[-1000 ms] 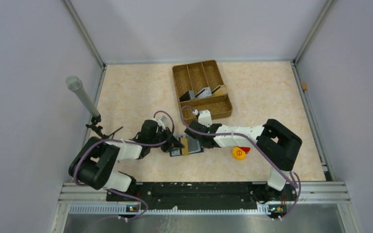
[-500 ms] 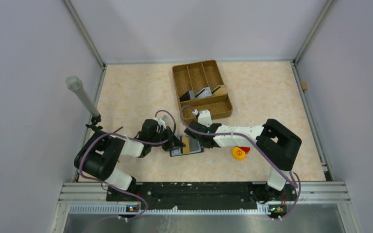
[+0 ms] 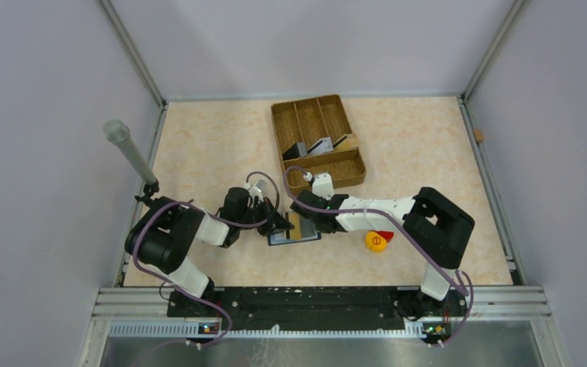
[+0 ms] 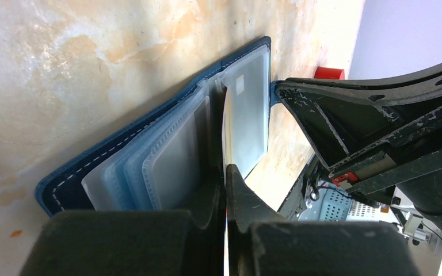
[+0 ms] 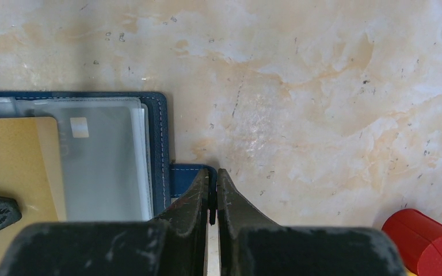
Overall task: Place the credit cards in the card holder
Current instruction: Insert the credit card into the card holder.
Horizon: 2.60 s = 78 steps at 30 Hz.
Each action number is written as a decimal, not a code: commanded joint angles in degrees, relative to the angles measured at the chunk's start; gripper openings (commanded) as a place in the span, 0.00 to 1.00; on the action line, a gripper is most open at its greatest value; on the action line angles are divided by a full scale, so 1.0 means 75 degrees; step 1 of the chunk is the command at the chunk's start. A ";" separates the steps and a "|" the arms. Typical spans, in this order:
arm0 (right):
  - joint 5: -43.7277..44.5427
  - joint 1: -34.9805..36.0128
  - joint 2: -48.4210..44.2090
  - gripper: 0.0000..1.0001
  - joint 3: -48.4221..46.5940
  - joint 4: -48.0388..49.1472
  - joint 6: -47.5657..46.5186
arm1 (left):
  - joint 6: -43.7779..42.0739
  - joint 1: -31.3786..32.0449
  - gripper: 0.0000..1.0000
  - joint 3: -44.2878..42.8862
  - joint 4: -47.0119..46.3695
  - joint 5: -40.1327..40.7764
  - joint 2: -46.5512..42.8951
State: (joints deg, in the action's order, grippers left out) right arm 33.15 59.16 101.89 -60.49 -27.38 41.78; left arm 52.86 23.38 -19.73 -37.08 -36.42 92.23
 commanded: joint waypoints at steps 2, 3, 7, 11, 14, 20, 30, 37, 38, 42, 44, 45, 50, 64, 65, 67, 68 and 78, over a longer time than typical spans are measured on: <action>-0.0029 0.0036 0.0275 0.00 -0.0117 -0.0225 0.0054 | -0.0213 -0.0035 0.00 0.0148 -0.0443 0.0468 0.0192; -0.0031 0.0035 0.0278 0.00 -0.0122 -0.0225 0.0054 | -0.0211 -0.0044 0.00 0.0209 -0.0555 0.0510 0.0123; -0.0031 0.0040 0.0290 0.00 -0.0115 -0.0226 0.0050 | -0.0482 -0.0035 0.00 0.0208 -0.0402 0.0715 -0.0120; -0.0037 0.0043 0.0291 0.00 -0.0114 -0.0250 0.0043 | -0.0653 -0.0038 0.00 0.0125 -0.0273 0.0669 -0.0128; -0.0037 0.0039 0.0290 0.00 -0.0126 -0.0242 0.0043 | -0.0723 -0.0036 0.00 0.0148 -0.0331 0.0663 -0.0092; -0.0048 0.0044 0.0302 0.00 -0.0126 -0.0260 0.0045 | -0.0784 -0.0036 0.00 0.0188 -0.0497 0.0560 0.0040; -0.0040 0.0037 0.0302 0.00 -0.0138 -0.0306 0.0043 | -0.0588 0.0058 0.05 0.0344 -0.0889 0.0615 0.0291; 0.0002 0.0038 0.0280 0.00 -0.0175 -0.0352 0.0059 | -0.0997 0.0273 0.27 0.0013 0.0383 0.1115 -0.0089; 0.0015 0.0039 0.0276 0.00 -0.0178 -0.0375 0.0055 | -0.1094 0.0322 0.29 -0.0055 0.0633 0.1200 -0.0183; 0.0073 0.0036 0.0227 0.00 -0.0163 -0.0428 0.0077 | -0.1429 0.0353 0.38 -0.0234 0.1636 0.1738 -0.0704; 0.0091 0.0044 0.0198 0.00 -0.0159 -0.0452 0.0090 | -0.1595 0.0362 0.42 -0.0349 0.2140 0.1982 -0.0949; 0.0101 0.0046 0.0189 0.00 -0.0146 -0.0462 0.0093 | -0.1680 0.0363 0.45 -0.0398 0.2352 0.2069 -0.1055; 0.0104 0.0034 0.0150 0.00 -0.0103 -0.0426 0.0091 | -0.2064 0.0397 0.54 -0.0676 0.3215 0.2321 -0.1438; 0.0119 0.0041 0.0091 0.00 -0.0056 -0.0411 0.0094 | -0.2176 0.0466 0.60 -0.0920 0.4218 0.2423 -0.1793; 0.0113 0.0037 0.0091 0.00 -0.0062 -0.0413 0.0096 | -0.2176 0.0466 0.60 -0.0921 0.4289 0.2427 -0.1830; 0.0113 0.0037 0.0097 0.00 -0.0056 -0.0399 0.0092 | -0.2181 0.0488 0.61 -0.0929 0.4447 0.2431 -0.1922; 0.0117 0.0039 0.0092 0.00 -0.0050 -0.0402 0.0096 | -0.2174 0.0499 0.62 -0.0929 0.4522 0.2431 -0.1975; 0.0100 0.0042 0.0125 0.00 -0.0074 -0.0375 0.0068 | -0.2271 0.0566 0.72 -0.0943 0.4692 0.2322 -0.2668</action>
State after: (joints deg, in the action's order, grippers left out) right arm 33.30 59.16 102.17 -60.88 -27.64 42.24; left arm 37.80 27.59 -26.92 -5.76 -20.69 73.95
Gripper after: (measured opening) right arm 0.022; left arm 0.712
